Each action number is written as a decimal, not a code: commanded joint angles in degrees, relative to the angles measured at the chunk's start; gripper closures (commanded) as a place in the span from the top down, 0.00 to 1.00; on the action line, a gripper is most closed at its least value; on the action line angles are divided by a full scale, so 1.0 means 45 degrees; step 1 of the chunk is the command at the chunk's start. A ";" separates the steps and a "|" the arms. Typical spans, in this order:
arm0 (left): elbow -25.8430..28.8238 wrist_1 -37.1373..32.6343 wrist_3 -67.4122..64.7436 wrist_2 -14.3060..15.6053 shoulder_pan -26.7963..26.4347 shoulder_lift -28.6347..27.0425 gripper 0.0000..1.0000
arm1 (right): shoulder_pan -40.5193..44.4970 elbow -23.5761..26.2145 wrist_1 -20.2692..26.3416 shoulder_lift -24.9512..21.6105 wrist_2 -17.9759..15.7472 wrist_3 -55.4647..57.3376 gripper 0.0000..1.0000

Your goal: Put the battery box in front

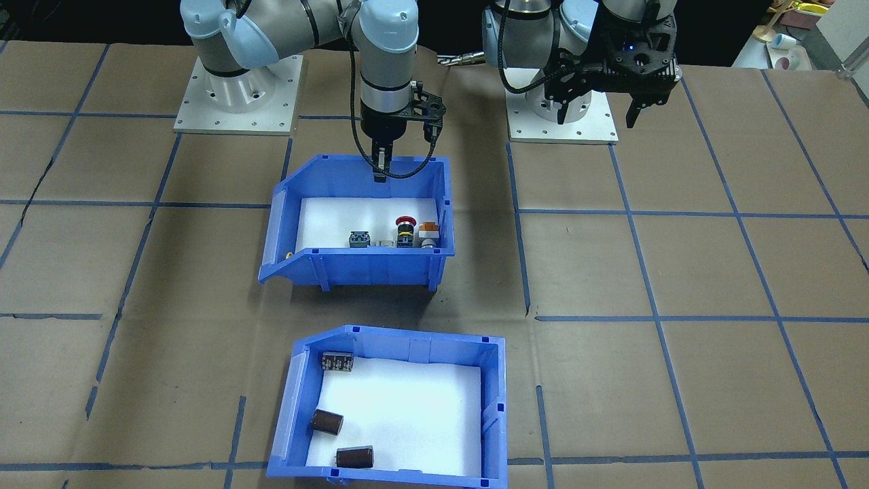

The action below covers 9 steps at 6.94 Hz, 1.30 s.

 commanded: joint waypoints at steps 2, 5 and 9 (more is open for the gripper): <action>-0.0011 0.0019 0.0067 -0.0015 0.0020 0.0008 0.99 | -0.0091 -0.0048 0.0049 -0.0081 0.0408 0.0068 1.00; 0.0008 0.0019 0.0086 -0.0035 0.0020 0.0008 0.99 | -0.0577 -0.0944 0.2049 -0.1637 0.0447 0.0068 1.00; 0.0028 0.0039 0.0125 -0.0015 0.0020 0.0008 0.99 | -0.5060 -0.1611 0.3641 -0.2036 0.1416 0.0417 1.00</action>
